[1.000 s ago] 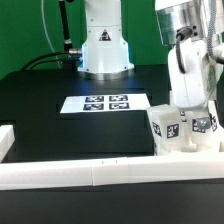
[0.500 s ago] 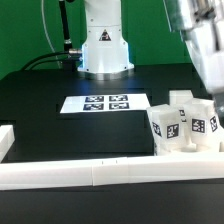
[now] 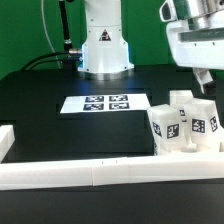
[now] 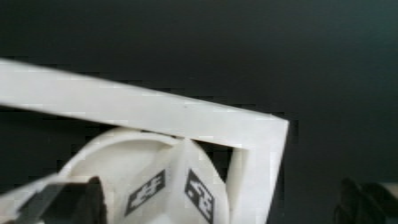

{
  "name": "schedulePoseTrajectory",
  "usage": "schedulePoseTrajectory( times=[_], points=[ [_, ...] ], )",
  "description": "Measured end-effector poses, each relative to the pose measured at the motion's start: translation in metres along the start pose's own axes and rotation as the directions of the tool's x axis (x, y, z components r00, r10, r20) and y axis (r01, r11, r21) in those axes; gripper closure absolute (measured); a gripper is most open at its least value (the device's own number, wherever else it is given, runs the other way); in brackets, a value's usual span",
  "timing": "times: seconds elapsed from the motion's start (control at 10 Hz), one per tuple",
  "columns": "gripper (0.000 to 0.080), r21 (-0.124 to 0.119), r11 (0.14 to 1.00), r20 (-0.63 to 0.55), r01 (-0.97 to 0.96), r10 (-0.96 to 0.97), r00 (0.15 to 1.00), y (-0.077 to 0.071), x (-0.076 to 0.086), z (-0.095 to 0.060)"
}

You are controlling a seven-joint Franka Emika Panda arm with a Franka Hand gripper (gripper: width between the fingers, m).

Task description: Assemble stool

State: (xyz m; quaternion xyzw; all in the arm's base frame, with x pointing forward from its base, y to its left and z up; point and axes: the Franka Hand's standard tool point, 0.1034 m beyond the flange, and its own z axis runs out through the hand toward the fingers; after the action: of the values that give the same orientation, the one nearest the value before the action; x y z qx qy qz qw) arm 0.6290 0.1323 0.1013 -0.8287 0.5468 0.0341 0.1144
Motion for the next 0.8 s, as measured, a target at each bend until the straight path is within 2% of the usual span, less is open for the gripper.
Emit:
schedulePoseTrajectory(
  times=[0.2,0.3,0.4,0.5,0.7,0.8],
  points=[
    [0.0151,0.000,0.940,0.002,0.341,-0.341,0.940,-0.010,0.011,-0.015],
    [0.0151,-0.020,0.883,0.005,0.470,-0.470,0.883,-0.011,0.011,-0.018],
    [0.0151,-0.022,0.819,-0.009,0.573,-0.573,0.819,-0.013,0.009,-0.018],
    [0.0151,-0.008,0.811,-0.045,0.585,-0.584,0.810,-0.014,0.012,-0.017],
    [0.0151,-0.025,0.721,-0.042,0.692,-0.693,0.720,-0.012,0.014,-0.016],
    [0.0151,-0.052,0.630,-0.039,0.775,-0.777,0.628,-0.010,0.014,-0.013]
  ],
)
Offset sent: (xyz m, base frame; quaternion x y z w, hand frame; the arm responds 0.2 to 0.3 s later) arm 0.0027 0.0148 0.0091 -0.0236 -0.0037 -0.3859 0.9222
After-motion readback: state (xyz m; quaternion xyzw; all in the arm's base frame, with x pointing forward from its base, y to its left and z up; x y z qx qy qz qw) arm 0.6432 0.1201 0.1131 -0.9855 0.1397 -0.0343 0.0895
